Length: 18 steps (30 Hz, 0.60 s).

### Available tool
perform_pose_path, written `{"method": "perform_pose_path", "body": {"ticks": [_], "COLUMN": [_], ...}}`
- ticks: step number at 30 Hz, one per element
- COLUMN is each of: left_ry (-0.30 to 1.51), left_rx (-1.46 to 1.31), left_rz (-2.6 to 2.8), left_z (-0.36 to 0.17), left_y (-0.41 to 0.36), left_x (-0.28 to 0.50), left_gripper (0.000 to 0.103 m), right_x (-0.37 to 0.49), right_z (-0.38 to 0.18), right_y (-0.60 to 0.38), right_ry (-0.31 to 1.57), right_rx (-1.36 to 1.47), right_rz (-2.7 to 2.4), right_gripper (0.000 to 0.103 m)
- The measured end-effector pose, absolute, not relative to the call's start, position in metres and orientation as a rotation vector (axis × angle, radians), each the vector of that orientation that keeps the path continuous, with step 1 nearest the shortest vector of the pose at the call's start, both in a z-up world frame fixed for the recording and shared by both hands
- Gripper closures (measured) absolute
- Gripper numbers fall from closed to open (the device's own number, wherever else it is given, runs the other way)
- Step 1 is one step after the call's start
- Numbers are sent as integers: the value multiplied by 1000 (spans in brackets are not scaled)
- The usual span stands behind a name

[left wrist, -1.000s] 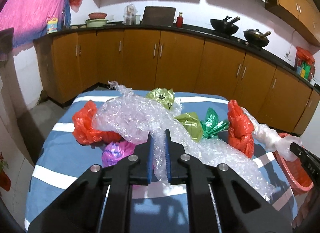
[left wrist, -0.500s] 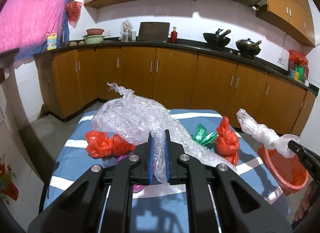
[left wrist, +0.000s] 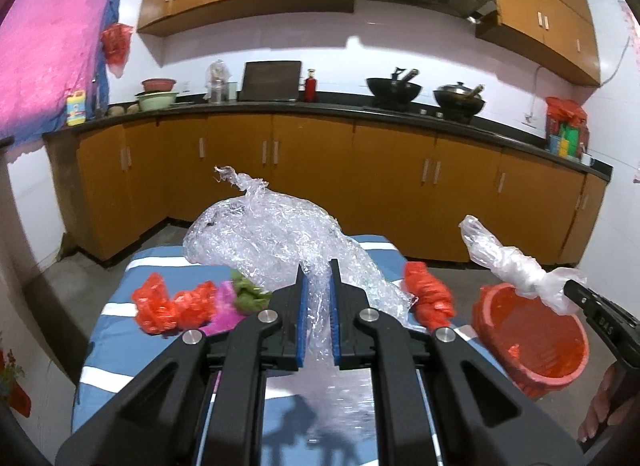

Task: Collect trash
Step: 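Carry the clear bag and bubble wrap over the wastebasket and release both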

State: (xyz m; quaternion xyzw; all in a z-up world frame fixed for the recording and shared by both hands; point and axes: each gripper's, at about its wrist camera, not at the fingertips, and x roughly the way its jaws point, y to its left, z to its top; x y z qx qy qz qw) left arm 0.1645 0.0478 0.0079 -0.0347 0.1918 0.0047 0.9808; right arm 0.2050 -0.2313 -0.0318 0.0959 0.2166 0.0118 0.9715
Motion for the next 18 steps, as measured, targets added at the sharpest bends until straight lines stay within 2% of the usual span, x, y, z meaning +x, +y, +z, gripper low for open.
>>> {"method": "perform_pose_path", "body": {"ticks": [18], "left_ry": [405], "left_rx": [-21], "left_rz": [-232], "left_z": [3], "left_y": [-70], "left_x": [181], "left_gripper": [94], "right_x": [189], "right_z": [-42], "right_y": [-325], "right_ry": [422], "right_rx": [246], "right_rz": [-137], "right_gripper": [98]}}
